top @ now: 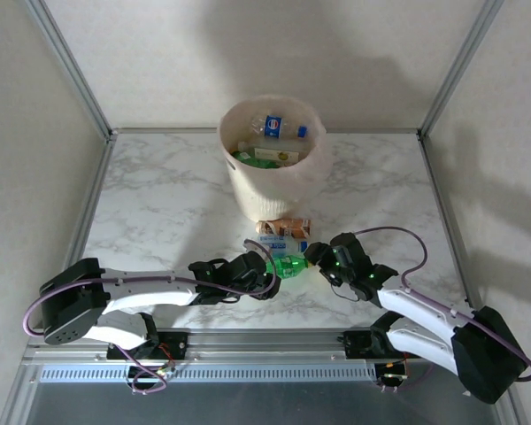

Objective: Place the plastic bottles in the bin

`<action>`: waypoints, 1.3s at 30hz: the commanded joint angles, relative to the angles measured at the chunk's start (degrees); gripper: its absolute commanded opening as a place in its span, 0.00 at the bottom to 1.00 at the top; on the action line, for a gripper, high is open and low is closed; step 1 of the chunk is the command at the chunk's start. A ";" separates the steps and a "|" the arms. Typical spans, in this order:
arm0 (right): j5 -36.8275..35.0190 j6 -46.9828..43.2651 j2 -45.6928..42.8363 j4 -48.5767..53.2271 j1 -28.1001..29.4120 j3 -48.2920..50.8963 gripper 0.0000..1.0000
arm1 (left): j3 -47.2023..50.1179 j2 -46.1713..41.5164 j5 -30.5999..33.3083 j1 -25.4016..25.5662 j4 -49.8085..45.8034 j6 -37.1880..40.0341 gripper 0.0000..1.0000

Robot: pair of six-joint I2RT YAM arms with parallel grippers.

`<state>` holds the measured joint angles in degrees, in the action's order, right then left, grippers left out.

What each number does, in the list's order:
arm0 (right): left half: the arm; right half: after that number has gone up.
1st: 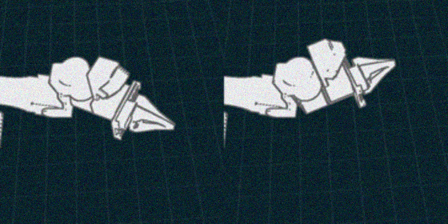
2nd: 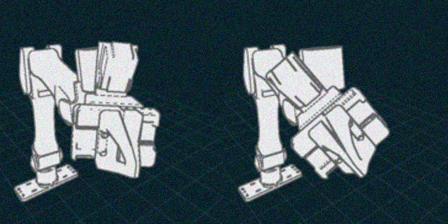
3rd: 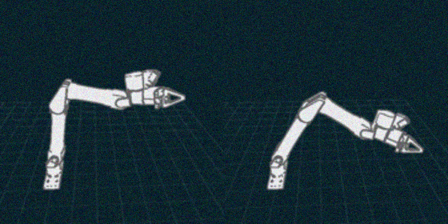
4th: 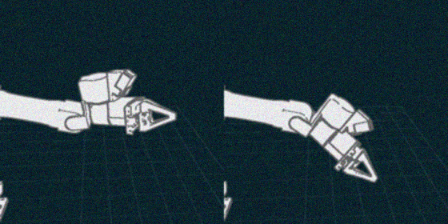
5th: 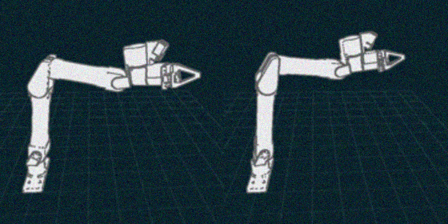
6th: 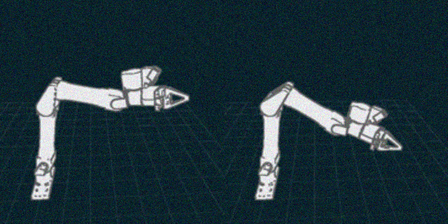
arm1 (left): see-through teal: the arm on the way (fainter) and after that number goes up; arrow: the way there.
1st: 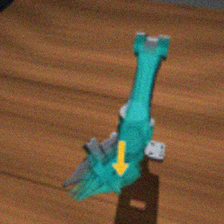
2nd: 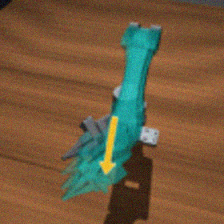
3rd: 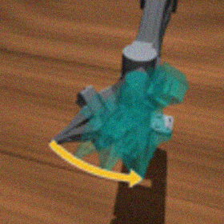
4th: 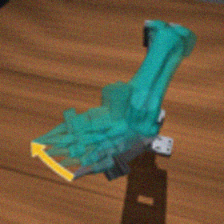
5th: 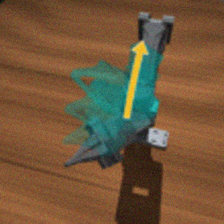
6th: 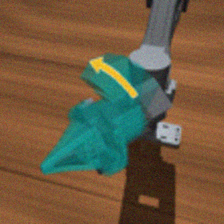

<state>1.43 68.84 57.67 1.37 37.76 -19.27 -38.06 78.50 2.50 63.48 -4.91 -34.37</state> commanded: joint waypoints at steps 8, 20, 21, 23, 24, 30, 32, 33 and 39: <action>-0.66 3.61 4.10 -4.94 3.49 0.29 0.62 | 0.36 0.87 -0.62 -0.29 0.97 -0.46 0.67; -3.49 5.69 8.64 -5.85 4.18 -1.39 0.53 | 0.68 0.43 -1.01 -0.29 0.90 -0.06 0.66; -3.64 5.69 9.21 -5.77 4.17 -1.66 0.53 | 0.69 0.35 -0.99 -0.29 0.88 -0.04 0.66; -3.96 5.78 10.40 -5.76 4.21 -2.32 0.52 | 0.71 0.25 -1.00 -0.29 0.70 0.08 0.66; -3.98 5.84 10.82 -5.85 4.20 -2.50 0.52 | 0.79 0.25 -0.98 -0.29 0.66 0.09 0.66; -3.65 5.81 12.05 -6.49 4.17 -4.12 0.56 | 1.26 -0.25 -1.17 -0.29 0.51 0.18 0.64; -3.84 5.78 11.69 -5.73 4.34 -4.79 0.59 | 1.61 -0.37 -0.93 -0.34 0.29 0.01 0.60; -4.00 5.78 11.46 -5.47 4.44 -4.97 0.59 | 1.80 -0.45 -0.83 -0.37 0.33 0.00 0.58; -4.63 6.65 11.42 -4.79 5.91 -5.43 0.63 | 2.64 0.05 -0.66 -0.63 0.70 -0.57 0.43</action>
<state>-1.52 74.46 69.36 -4.51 42.83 -23.40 -36.18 78.85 1.78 63.35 -4.51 -34.61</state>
